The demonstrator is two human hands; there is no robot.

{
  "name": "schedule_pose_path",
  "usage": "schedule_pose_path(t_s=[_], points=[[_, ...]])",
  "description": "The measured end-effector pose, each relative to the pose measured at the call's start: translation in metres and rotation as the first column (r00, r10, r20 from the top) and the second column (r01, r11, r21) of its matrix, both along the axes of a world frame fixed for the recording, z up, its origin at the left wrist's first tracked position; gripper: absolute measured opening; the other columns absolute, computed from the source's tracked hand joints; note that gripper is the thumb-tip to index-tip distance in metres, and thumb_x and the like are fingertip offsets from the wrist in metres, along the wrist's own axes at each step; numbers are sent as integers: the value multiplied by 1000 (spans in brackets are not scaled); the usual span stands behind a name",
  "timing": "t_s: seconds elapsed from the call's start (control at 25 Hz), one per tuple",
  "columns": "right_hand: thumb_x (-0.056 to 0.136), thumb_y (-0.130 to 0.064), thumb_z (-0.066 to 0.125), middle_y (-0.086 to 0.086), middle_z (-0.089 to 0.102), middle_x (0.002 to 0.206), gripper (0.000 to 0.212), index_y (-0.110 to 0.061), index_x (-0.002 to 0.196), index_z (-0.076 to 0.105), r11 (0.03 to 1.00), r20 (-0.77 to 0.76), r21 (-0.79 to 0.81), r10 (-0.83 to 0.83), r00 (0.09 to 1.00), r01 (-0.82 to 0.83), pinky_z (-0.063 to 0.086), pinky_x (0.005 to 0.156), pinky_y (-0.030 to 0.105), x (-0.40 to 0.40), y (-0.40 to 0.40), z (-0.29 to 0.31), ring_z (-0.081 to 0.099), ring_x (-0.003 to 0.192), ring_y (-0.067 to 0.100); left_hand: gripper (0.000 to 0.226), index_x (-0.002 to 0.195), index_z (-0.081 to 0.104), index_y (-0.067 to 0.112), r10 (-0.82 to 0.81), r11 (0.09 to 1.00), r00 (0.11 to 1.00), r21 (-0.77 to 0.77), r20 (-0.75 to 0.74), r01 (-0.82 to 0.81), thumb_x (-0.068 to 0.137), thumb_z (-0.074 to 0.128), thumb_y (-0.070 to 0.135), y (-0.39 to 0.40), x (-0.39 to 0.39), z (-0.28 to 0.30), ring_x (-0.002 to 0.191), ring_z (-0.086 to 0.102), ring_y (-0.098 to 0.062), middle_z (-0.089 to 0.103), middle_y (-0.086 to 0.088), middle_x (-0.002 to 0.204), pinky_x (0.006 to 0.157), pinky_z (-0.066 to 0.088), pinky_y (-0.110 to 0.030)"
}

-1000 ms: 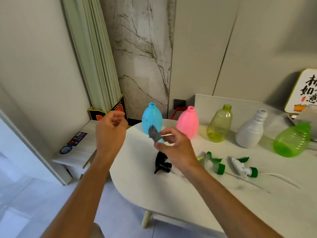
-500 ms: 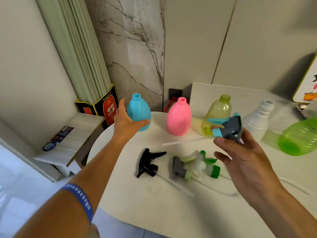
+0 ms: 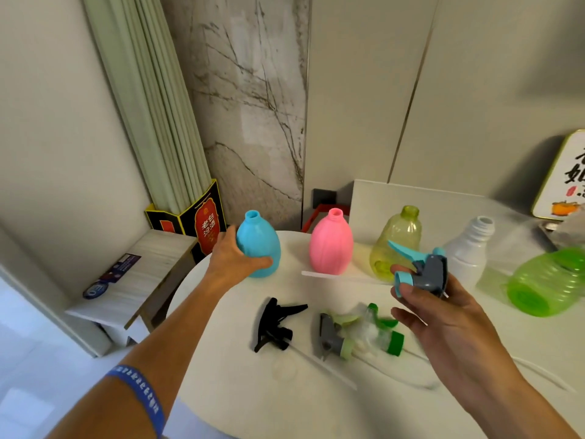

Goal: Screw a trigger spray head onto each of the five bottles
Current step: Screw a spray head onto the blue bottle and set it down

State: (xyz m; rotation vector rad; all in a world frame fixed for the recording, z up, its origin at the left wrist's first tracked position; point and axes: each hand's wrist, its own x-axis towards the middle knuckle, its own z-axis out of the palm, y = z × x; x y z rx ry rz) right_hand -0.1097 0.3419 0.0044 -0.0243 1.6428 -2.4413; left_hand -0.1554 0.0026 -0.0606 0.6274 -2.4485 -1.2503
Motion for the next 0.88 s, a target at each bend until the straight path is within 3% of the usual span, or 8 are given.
schedule_pose_path(t_s=[0.2, 0.36, 0.52, 0.68, 0.88], points=[[63, -5, 76, 12, 69, 120, 61, -19, 121, 64, 998, -68, 31, -48, 997, 51, 58, 76, 35, 1, 4, 10, 68, 97, 23, 92, 127, 35, 28, -93, 993, 995, -75, -25, 91, 54, 91, 29, 15, 43, 32, 107, 53, -22, 48, 3, 115, 59, 47, -21], [55, -18, 83, 1, 76, 109, 71, -20, 123, 63, 987, -317, 112, -71, 946, 112, 58, 81, 27, -3, 16, 33, 71, 97, 16, 93, 121, 38, 36, -123, 929, 980, -367, -157, 58, 39, 81, 52, 38, 87, 68, 95, 47, -12, 45, 8, 110, 60, 39, -19], [58, -24, 82, 4, 74, 114, 76, -19, 130, 58, 986, -431, 133, -31, 902, 98, 57, 84, 28, 0, 19, 41, 70, 100, 14, 98, 132, 39, 32, -220, 817, 967, -566, -125, 113, 46, 85, 41, 72, 116, 68, 105, 41, -16, 41, 2, 117, 72, 40, -25], [63, -19, 79, 1, 74, 111, 71, -17, 131, 57, 985, -452, 133, -40, 891, 112, 58, 84, 30, 4, 21, 42, 69, 99, 13, 99, 134, 41, 26, -202, 764, 974, -639, -106, 88, 48, 87, 36, 83, 118, 68, 108, 42, -20, 44, -2, 122, 73, 47, -31], [65, -13, 76, 3, 74, 111, 68, -17, 130, 57, 990, -432, 101, -42, 901, 95, 58, 84, 30, -2, 32, 44, 69, 100, 14, 100, 135, 40, 24, -231, 763, 966, -637, -117, 105, 47, 87, 33, 93, 111, 70, 109, 43, -23, 46, -4, 125, 75, 49, -36]])
